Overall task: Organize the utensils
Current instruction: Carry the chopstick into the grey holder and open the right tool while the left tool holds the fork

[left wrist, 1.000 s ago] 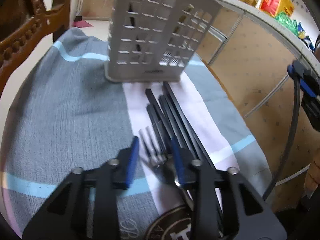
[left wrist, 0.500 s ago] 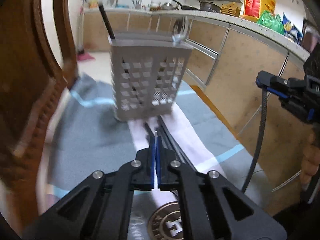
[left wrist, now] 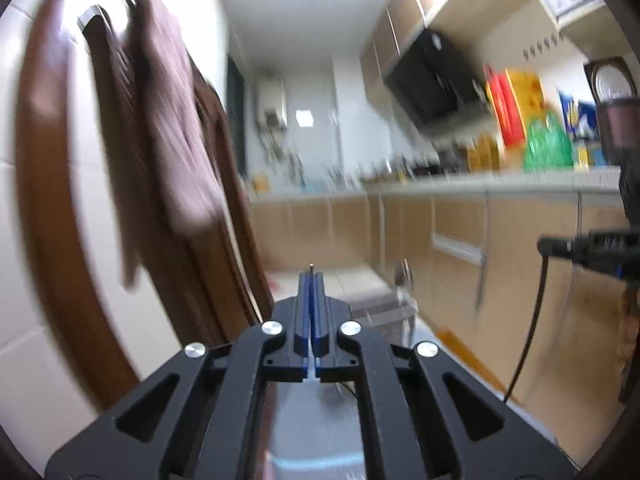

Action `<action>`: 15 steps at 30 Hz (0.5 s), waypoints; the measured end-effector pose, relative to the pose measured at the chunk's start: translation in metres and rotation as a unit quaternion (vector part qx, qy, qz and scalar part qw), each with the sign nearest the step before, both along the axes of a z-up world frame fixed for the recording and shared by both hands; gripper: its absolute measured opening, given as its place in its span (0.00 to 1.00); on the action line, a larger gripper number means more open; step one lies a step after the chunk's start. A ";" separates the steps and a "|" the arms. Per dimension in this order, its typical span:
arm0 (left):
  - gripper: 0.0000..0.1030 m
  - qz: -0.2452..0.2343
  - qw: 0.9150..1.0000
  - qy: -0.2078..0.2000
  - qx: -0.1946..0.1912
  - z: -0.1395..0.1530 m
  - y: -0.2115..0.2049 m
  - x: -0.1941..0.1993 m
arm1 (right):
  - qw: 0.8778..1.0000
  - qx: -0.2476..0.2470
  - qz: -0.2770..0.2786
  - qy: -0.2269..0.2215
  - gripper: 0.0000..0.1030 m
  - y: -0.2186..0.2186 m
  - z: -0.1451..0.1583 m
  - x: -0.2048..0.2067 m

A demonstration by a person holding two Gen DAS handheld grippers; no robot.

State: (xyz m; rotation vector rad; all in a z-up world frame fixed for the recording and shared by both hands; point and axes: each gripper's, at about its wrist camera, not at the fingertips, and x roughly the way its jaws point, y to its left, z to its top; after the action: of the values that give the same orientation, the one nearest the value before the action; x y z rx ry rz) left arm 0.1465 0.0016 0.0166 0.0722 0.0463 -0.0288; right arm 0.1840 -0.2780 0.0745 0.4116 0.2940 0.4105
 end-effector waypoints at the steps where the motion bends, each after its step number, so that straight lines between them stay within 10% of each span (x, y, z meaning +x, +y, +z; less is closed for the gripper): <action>1: 0.02 0.013 1.000 -0.023 0.001 0.005 0.001 -0.011 | 1.000 -0.010 -0.011 -0.013 0.07 0.000 0.002 -0.005; 15: 0.02 0.010 1.000 -0.005 0.004 0.000 0.004 -0.018 | 0.999 -0.031 -0.015 -0.018 0.07 0.006 -0.004 -0.009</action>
State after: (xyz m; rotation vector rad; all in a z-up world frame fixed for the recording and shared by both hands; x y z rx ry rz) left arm 0.1284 0.0057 0.0164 0.0808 0.0374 -0.0092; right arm 0.1750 -0.2725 0.0702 0.3475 0.2654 0.3776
